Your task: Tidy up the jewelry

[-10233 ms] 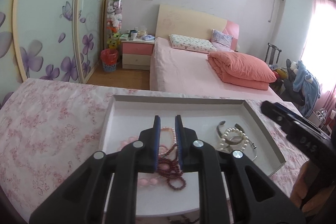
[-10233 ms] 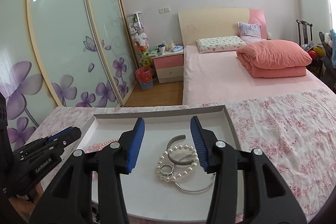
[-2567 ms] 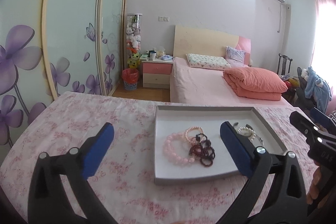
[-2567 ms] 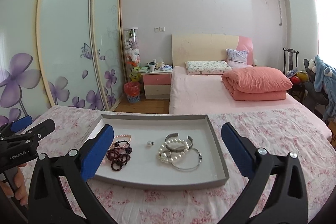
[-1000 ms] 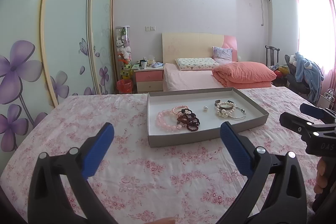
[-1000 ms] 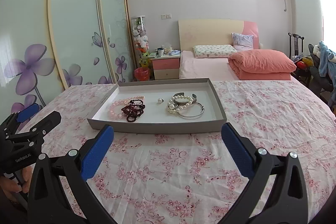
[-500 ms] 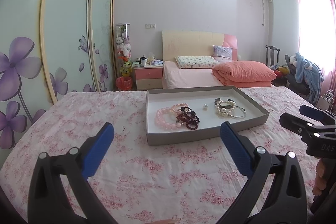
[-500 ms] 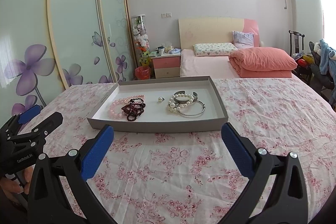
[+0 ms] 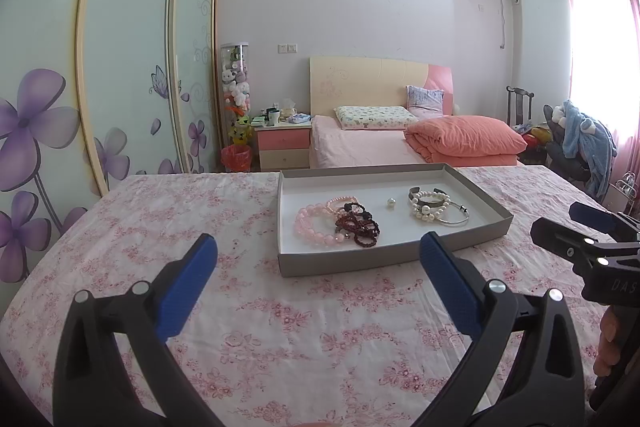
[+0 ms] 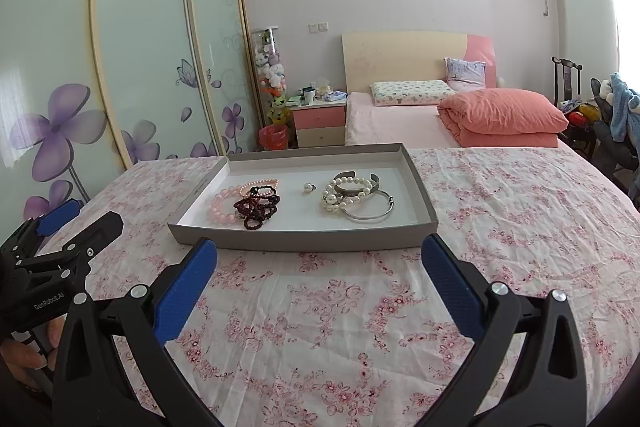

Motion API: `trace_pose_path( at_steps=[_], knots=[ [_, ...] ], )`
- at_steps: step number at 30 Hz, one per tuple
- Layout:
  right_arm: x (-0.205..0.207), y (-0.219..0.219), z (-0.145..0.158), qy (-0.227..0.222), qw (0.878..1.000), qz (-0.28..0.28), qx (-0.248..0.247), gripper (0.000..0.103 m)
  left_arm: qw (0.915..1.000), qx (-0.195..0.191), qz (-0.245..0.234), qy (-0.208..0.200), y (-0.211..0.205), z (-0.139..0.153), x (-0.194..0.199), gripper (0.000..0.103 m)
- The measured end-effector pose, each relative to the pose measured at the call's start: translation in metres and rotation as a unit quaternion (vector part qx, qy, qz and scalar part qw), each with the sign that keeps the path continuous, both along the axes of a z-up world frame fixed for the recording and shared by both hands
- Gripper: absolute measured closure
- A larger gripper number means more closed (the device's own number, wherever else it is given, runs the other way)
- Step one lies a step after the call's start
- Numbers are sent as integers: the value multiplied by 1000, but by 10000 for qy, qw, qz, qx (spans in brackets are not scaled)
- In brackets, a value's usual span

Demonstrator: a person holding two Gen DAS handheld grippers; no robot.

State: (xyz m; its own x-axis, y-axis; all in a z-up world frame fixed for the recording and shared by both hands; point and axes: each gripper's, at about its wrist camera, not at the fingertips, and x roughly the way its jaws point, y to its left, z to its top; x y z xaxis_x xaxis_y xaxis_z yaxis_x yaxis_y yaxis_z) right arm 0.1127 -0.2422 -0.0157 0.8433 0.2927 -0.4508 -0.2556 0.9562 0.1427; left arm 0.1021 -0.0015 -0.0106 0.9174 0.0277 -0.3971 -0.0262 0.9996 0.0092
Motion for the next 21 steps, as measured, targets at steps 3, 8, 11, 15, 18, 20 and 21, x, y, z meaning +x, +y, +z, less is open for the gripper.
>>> trace_pose_path(
  at_steps=[3,8,11,15,18,20,21],
  knots=[
    [0,1,0,-6,10000,15,-4,2,10000,-1,-2,3,0,0,0,4],
    [-1,2,0,-7,10000,27,-2,2,10000,-3,-1,4,0,0,0,4],
    [-1,2,0,-8,10000,28,-4,2,10000,-1,0,6,0,0,0,4],
    [-1,2,0,-2,10000,21,-1,2,10000,14,5,-14,0,0,0,4],
    [-1,2,0,-2,10000,18,-3,2,10000,12,-6,-16,0,-1,0,4],
    [-1,2,0,-4,10000,24,1,2,10000,11,-9,-16,-1,-1,-1,4],
    [-1,2,0,-7,10000,23,-1,2,10000,9,-11,-7,-1,-2,-1,4]
  ],
)
